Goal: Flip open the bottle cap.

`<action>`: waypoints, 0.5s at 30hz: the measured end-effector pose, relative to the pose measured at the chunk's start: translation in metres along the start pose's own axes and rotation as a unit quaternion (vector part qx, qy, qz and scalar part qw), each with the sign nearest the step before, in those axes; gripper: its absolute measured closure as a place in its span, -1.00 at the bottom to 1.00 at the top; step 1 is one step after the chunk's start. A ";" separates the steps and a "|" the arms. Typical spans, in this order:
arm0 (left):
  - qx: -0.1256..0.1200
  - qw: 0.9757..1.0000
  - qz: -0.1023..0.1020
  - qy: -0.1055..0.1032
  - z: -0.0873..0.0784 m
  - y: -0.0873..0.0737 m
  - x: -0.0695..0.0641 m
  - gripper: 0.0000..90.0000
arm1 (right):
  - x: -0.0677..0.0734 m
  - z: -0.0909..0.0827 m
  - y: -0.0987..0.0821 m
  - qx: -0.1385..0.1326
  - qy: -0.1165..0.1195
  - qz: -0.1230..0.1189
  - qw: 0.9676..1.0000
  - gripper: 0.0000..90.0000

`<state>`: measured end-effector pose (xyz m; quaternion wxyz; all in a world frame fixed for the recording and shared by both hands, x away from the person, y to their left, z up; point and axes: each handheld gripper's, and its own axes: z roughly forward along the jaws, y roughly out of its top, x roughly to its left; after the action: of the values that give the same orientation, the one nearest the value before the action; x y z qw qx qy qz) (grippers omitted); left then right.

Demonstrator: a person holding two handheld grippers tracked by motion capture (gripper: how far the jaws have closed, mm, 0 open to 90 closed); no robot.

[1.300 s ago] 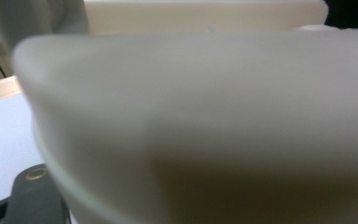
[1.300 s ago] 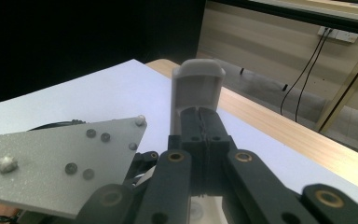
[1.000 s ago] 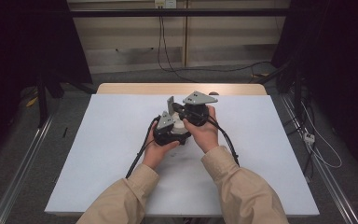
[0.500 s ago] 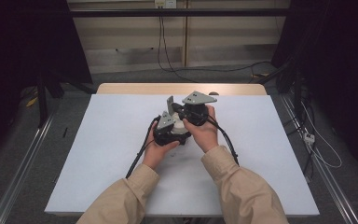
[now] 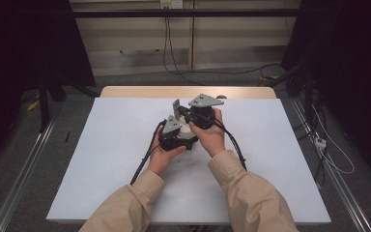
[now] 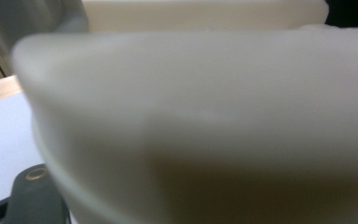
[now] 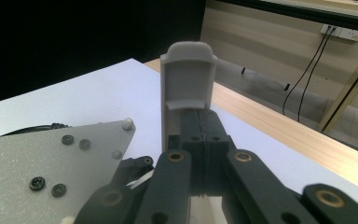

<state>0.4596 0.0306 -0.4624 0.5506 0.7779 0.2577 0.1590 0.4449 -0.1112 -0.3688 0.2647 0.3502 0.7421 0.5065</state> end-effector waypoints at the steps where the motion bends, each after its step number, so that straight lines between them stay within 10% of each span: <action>1: 0.000 1.000 0.000 0.000 0.000 0.000 0.000 -0.59 | 0.000 0.000 0.000 -0.001 0.000 0.001 1.000 1.00; 15: 0.000 1.000 0.000 0.001 0.000 0.000 0.000 -0.59 | 0.000 0.007 -0.002 0.002 0.003 -0.005 1.000 1.00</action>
<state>0.4595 0.0305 -0.4624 0.5504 0.7779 0.2582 0.1592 0.4494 -0.1076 -0.3730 0.2643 0.3458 0.7455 0.5047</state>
